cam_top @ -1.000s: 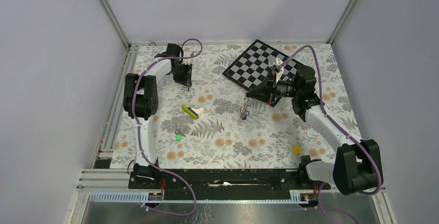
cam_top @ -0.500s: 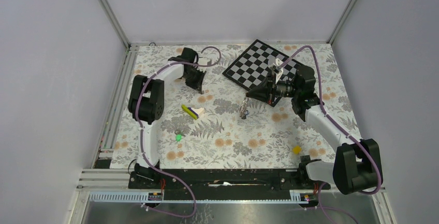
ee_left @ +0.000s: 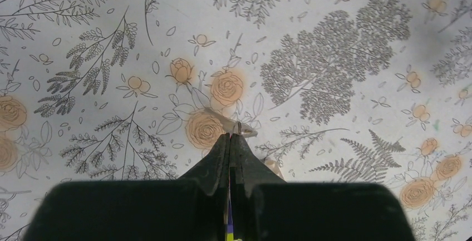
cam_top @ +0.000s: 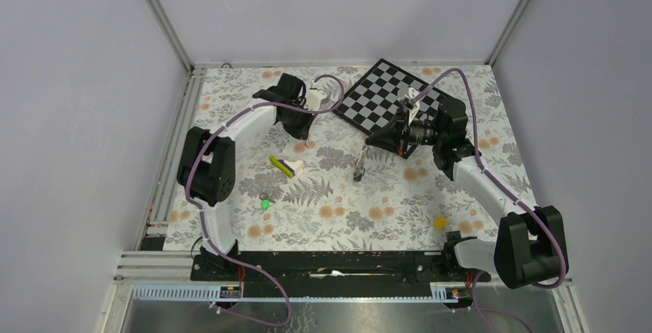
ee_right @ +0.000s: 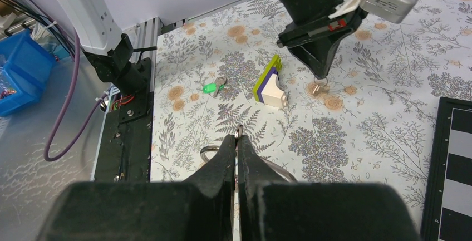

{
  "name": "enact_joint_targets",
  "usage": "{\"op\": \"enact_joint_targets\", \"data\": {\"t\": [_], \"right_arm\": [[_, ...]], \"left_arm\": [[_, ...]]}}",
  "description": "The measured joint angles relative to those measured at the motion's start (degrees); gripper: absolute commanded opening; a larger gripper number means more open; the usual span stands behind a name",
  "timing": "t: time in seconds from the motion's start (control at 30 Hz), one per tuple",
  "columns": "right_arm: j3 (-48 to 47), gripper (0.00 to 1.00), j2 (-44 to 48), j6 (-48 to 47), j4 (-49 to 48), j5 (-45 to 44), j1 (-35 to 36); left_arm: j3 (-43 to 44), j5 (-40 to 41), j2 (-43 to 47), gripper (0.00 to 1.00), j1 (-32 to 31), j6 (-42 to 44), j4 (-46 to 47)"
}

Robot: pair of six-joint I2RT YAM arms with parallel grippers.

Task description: Put the keys on the keyring

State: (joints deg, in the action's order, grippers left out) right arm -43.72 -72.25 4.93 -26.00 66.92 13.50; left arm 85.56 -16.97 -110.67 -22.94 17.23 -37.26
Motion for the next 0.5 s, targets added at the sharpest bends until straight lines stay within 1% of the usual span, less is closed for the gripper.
{"op": "enact_joint_targets", "data": {"t": [0.33,0.5], "right_arm": [[0.0,0.0,0.0,-0.5,0.1,-0.1,0.0],[0.0,0.0,0.0,-0.8,0.1,-0.3,-0.1]], "left_arm": [[-9.1,-1.3,9.3,0.0,-1.9,2.8,5.8],[-11.0,-0.6,10.5,0.0,-4.2,4.7,8.2]]}}
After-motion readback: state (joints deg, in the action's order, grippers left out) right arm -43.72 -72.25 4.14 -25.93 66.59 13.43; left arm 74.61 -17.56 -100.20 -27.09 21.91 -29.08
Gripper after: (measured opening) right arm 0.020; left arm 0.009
